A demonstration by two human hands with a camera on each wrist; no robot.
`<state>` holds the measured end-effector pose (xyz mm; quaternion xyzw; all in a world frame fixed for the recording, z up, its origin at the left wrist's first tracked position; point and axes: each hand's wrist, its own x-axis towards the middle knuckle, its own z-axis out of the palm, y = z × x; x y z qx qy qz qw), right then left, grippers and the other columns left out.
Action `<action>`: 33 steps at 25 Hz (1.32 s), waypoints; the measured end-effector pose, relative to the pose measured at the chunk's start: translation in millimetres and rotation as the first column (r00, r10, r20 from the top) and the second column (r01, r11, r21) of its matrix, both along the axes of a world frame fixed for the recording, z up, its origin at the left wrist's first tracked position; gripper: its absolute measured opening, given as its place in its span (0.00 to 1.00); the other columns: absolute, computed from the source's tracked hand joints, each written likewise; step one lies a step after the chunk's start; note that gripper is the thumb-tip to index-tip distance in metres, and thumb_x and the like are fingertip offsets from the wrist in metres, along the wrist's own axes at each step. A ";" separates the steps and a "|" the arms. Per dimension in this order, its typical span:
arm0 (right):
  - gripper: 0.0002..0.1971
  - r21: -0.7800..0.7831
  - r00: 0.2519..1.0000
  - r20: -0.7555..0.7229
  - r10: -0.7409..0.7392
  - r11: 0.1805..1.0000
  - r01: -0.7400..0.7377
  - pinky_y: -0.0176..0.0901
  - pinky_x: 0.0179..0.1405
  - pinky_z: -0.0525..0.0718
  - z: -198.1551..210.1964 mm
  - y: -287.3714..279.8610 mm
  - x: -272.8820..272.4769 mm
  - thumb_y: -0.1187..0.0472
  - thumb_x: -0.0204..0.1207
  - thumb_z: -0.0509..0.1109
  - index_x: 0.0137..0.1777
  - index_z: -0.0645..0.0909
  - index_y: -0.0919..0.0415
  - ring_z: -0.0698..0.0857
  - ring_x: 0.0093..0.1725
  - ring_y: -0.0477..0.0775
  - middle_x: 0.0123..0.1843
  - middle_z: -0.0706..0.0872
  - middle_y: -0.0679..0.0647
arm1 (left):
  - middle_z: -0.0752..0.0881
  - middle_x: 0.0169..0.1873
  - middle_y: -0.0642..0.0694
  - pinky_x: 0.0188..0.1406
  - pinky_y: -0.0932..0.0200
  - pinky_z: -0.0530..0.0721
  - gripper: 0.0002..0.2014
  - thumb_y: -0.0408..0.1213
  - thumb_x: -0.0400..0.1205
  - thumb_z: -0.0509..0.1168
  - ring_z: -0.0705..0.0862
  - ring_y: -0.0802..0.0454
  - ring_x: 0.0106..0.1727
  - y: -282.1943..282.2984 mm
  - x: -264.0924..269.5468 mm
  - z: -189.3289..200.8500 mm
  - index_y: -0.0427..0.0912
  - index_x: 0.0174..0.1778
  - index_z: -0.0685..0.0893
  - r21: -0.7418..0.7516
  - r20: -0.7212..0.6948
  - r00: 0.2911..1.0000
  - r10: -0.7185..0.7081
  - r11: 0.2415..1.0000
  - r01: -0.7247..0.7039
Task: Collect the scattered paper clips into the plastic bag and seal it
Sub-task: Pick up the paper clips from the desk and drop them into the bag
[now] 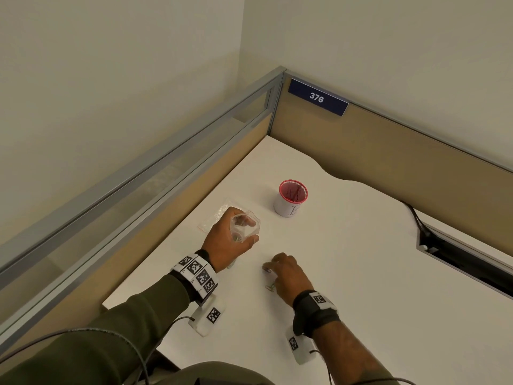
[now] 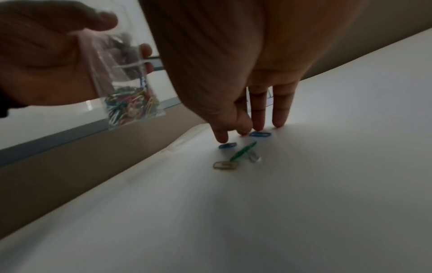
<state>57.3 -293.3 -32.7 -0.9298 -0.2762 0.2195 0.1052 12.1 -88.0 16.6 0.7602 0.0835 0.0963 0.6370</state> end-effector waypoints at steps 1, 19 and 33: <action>0.28 0.000 0.999 0.011 0.043 0.999 -0.043 0.49 0.67 0.77 -0.4 0.3 -2.9 0.74 0.73 0.61 0.70 0.78 0.51 0.73 0.67 0.57 0.68 0.75 0.52 | 0.88 0.55 0.51 0.64 0.49 0.85 0.20 0.35 0.74 0.78 0.84 0.54 0.65 -0.3 0.6 -0.7 0.48 0.57 0.78 -0.004 0.001 1.000 -0.001 1.000 0.001; 0.10 0.024 0.983 0.038 -0.178 0.984 0.177 0.46 0.54 0.80 -20.2 -7.8 -29.5 0.59 0.77 0.68 0.56 0.84 0.59 0.77 0.58 0.58 0.56 0.79 0.55 | 0.87 0.56 0.51 0.65 0.43 0.86 0.20 0.35 0.74 0.78 0.84 0.52 0.65 -10.1 2.2 1.0 0.49 0.58 0.78 -0.014 -0.017 1.000 -0.023 1.000 0.023; 0.08 0.006 0.973 0.072 -0.218 0.976 0.219 0.46 0.52 0.82 -12.5 9.8 -0.6 0.63 0.77 0.63 0.50 0.84 0.59 0.84 0.53 0.59 0.54 0.85 0.56 | 0.87 0.56 0.49 0.67 0.47 0.84 0.21 0.36 0.74 0.79 0.84 0.52 0.65 -4.2 2.0 1.1 0.45 0.59 0.78 0.006 -0.024 1.000 -0.004 1.000 0.004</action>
